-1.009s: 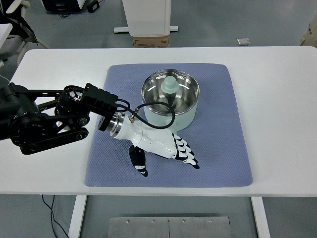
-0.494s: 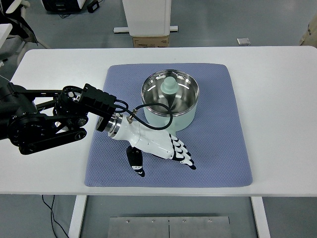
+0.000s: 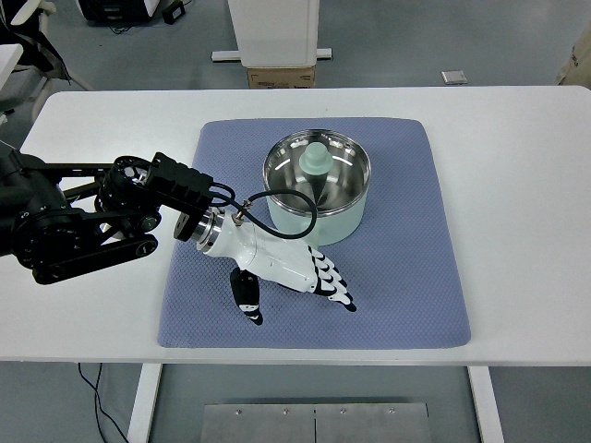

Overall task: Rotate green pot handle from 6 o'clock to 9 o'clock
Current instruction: 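Push the green handle with the left hand, turning the pot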

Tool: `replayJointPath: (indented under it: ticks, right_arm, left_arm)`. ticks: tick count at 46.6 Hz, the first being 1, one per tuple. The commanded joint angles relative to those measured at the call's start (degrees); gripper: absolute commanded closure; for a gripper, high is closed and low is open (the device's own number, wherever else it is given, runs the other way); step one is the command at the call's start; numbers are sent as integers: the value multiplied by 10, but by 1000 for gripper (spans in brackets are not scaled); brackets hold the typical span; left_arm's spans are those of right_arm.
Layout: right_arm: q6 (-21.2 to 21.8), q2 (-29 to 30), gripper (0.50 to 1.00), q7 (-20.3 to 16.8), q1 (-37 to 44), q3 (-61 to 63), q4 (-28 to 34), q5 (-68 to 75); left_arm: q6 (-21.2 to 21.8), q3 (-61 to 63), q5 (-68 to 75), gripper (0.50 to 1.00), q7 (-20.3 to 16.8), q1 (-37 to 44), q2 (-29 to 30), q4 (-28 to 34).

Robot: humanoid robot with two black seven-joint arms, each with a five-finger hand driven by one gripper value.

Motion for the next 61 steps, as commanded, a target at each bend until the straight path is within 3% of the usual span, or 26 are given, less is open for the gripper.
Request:
replayJointPath:
  ticks: [1, 61]
  right_arm:
    - [0, 0, 500, 0, 0, 0, 0, 0]
    - [0, 0, 500, 0, 0, 0, 0, 0]
  left_arm:
    - [1, 1, 9, 500, 0, 0, -1, 6]
    - [-20, 2, 122, 500, 0, -21, 1, 32]
